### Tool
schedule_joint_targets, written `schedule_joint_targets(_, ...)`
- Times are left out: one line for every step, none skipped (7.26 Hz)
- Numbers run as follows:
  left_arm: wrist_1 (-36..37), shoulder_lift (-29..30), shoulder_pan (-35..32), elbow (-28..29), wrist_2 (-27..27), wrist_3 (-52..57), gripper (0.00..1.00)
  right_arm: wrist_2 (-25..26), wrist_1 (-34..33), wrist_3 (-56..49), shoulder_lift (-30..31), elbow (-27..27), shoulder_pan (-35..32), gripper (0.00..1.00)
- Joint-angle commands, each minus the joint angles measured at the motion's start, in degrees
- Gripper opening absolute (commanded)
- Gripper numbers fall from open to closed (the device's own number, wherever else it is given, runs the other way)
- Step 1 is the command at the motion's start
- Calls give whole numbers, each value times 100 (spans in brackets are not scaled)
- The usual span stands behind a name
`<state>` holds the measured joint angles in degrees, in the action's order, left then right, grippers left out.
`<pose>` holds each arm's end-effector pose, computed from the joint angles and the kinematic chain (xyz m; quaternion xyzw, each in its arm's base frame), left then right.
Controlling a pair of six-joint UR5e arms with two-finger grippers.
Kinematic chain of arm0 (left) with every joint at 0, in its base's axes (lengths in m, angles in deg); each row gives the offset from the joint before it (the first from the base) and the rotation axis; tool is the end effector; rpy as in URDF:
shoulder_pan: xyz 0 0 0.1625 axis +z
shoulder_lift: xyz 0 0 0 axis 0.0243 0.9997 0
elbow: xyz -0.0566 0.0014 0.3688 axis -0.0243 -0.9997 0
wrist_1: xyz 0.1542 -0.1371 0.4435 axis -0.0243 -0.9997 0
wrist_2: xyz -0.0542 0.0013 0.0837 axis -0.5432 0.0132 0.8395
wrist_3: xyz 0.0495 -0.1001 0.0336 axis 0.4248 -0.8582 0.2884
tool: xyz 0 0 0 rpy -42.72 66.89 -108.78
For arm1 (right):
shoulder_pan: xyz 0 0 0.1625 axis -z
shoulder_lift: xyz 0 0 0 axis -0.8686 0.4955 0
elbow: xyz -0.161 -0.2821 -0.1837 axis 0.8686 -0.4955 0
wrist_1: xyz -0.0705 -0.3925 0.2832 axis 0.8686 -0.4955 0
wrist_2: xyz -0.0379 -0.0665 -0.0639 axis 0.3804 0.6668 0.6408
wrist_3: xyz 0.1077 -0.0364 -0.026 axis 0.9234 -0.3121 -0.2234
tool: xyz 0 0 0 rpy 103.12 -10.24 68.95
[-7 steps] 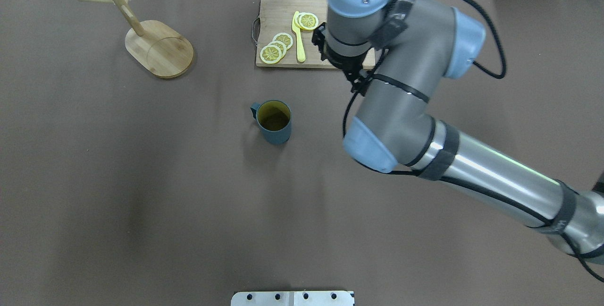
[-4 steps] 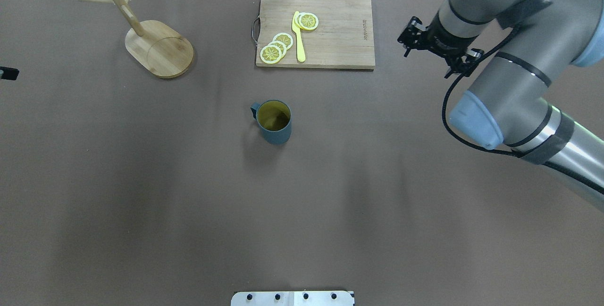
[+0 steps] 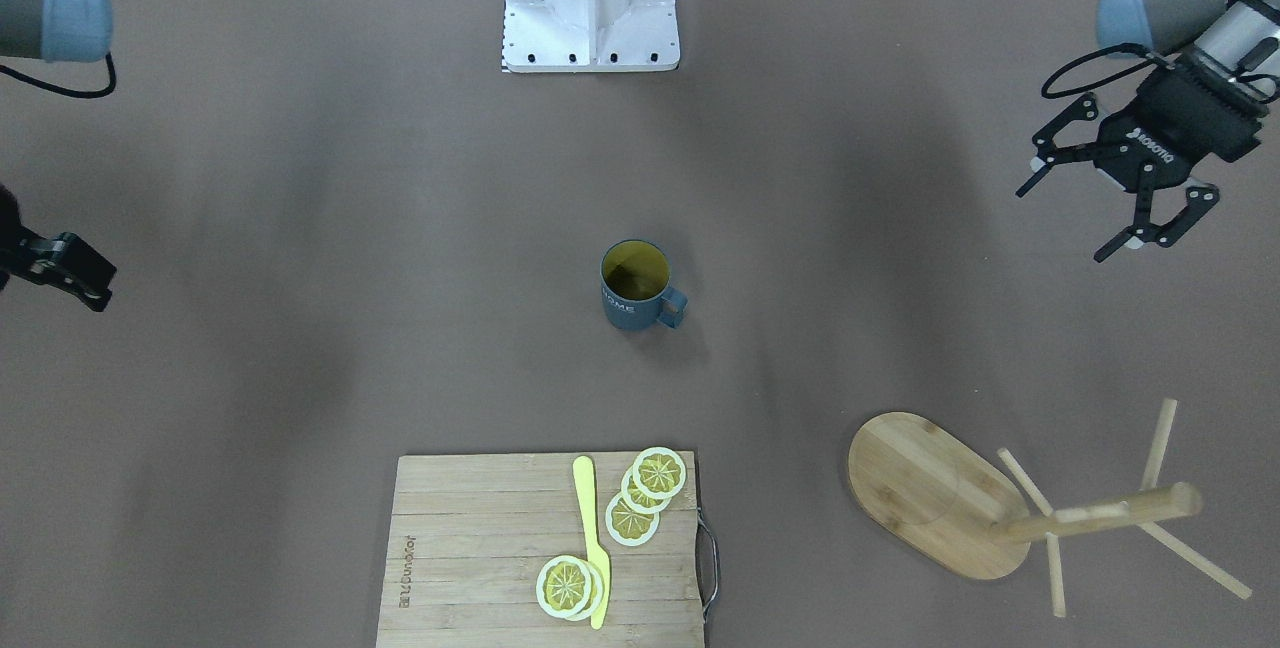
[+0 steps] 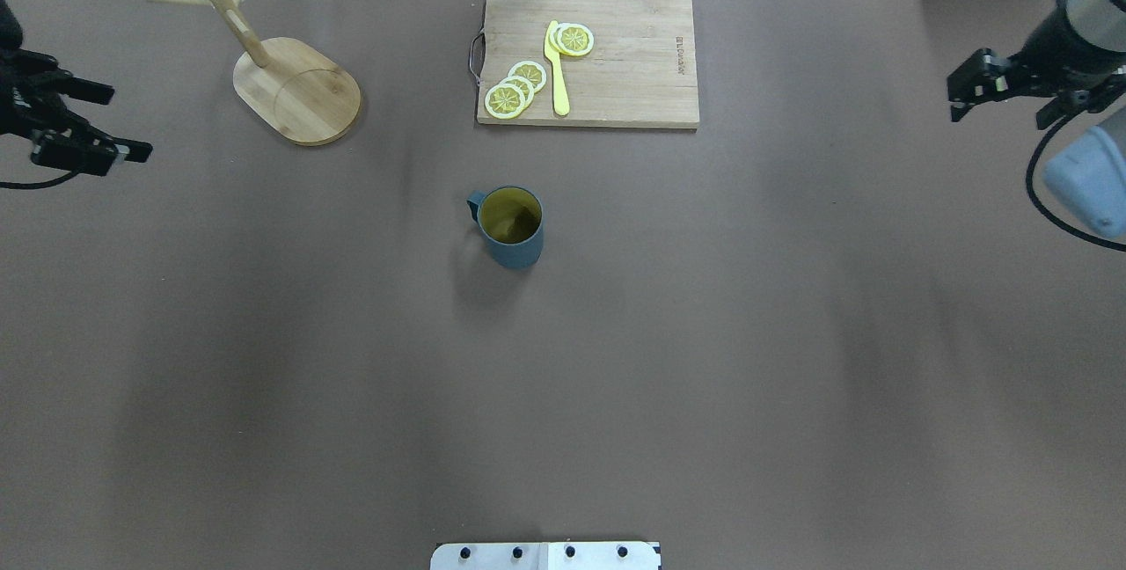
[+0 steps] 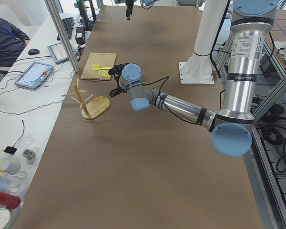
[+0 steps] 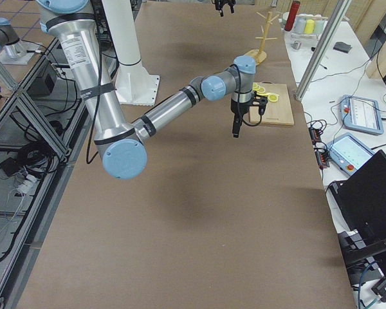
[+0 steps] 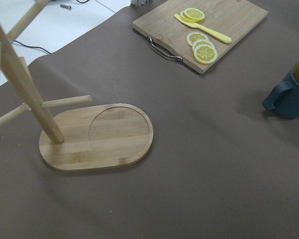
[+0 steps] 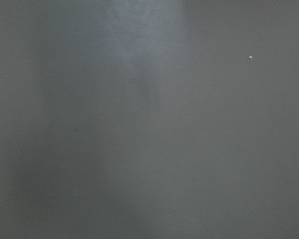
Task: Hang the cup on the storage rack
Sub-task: 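Reach the left gripper toward the blue mug's handle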
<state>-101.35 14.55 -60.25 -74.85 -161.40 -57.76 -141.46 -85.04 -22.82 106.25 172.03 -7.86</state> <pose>0.2347 -0.5598 0.3225 0.3943 0.4458 0.2928 0.7484 -0.1703 -0.6051 0.3540 0.0064 -0.3383 0.0679 0.9386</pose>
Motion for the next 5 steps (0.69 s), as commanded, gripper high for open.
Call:
schedule_joint_targets(-42,373,940,29,777,0,98,-455,317,-1814,1029,-8,-959,100)
schedule_joint_targets(-85,566,1387,72,1240,-18,98,-552,327,-2675,1434,0,-1407,100)
schedule_joint_targets(-164,690,1687,160,1619,-18,98,-562,327,-3484,1847,-8,-1803,100)
schedule_joint_targets(-191,900,1812,404,2023,-9,98,-588,318,-4005,2147,9,-2198,100)
schedule_joint_targets(-287,1128,1918,720,2254,-9,98,-580,327,-4419,2393,1,-2420,100)
